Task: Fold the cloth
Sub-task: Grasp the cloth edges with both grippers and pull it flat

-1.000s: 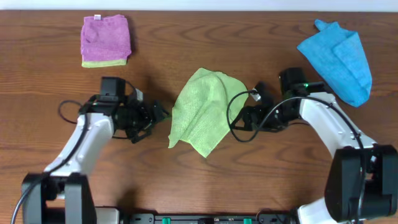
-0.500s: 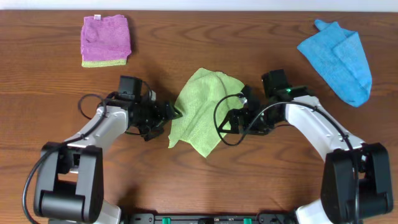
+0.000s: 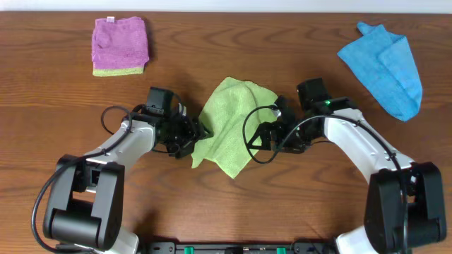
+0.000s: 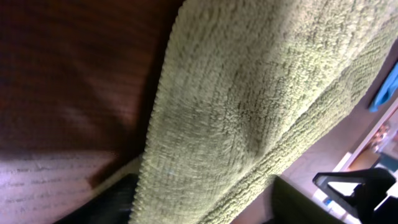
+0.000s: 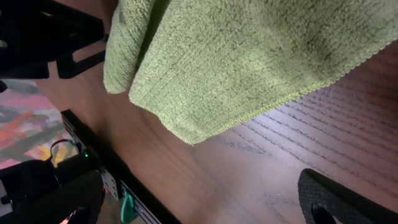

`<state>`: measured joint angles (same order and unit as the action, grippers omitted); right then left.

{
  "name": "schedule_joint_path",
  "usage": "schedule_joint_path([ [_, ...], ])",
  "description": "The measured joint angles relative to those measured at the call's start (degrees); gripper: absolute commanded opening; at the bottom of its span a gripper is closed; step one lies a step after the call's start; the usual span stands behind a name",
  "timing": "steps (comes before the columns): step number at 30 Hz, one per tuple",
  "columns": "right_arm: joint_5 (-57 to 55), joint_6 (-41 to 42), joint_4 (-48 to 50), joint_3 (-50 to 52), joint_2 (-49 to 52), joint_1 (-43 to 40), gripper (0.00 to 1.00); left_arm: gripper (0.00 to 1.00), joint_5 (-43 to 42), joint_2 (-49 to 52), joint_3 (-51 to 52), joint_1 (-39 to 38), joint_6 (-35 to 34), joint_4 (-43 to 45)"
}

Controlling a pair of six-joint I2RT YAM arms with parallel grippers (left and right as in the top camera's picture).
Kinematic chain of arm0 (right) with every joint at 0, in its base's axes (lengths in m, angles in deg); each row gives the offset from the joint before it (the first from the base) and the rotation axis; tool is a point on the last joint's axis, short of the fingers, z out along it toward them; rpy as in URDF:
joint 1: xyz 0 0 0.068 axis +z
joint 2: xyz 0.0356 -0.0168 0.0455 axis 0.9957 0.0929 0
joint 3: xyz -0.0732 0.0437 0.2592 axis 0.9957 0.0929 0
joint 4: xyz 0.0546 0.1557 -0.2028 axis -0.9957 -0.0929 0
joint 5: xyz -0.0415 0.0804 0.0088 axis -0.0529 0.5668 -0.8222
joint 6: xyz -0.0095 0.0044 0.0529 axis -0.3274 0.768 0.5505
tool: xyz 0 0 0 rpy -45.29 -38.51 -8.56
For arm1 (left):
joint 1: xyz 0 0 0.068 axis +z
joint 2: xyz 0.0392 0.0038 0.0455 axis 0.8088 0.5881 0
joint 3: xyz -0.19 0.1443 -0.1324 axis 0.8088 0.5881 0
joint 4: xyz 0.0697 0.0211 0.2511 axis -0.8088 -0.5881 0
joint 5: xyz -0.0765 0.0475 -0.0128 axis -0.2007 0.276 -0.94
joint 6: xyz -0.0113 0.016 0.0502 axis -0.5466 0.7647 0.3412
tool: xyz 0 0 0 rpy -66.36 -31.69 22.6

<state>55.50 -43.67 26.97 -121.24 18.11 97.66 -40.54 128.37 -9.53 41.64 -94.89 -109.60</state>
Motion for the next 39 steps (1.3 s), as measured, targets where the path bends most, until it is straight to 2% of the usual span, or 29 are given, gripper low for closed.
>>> schedule_joint_path([
  [2, 0.00, 0.26, -0.11, 0.00, 0.00, 0.02, 0.99, 0.16, -0.02, 0.00, 0.00, 0.00, -0.20, 0.11],
  [4, -0.02, 0.46, -0.26, 0.02, 0.00, 0.02, 0.99, 0.06, -0.02, 0.00, 0.00, 0.00, -0.17, 0.13],
  [14, -0.13, 1.05, 1.57, 1.20, 0.00, 2.73, 0.99, 0.06, -0.02, 0.00, 0.00, 1.14, 0.00, 2.64],
  [22, -1.40, 5.42, 9.03, 6.23, 0.00, 8.20, 0.99, 0.06, -0.04, 0.00, 0.00, 6.62, 0.00, 2.84],
  [30, -1.84, 9.55, 16.72, 11.34, 0.00, 9.55, 0.99, 0.06, -0.04, 0.00, 0.00, 11.41, 0.00, 2.86],
  [39, -1.95, 14.86, 25.00, 13.66, -0.02, 11.21, 0.95, 0.06, -0.04, 0.00, 0.00, 12.28, 0.04, 2.97],
])
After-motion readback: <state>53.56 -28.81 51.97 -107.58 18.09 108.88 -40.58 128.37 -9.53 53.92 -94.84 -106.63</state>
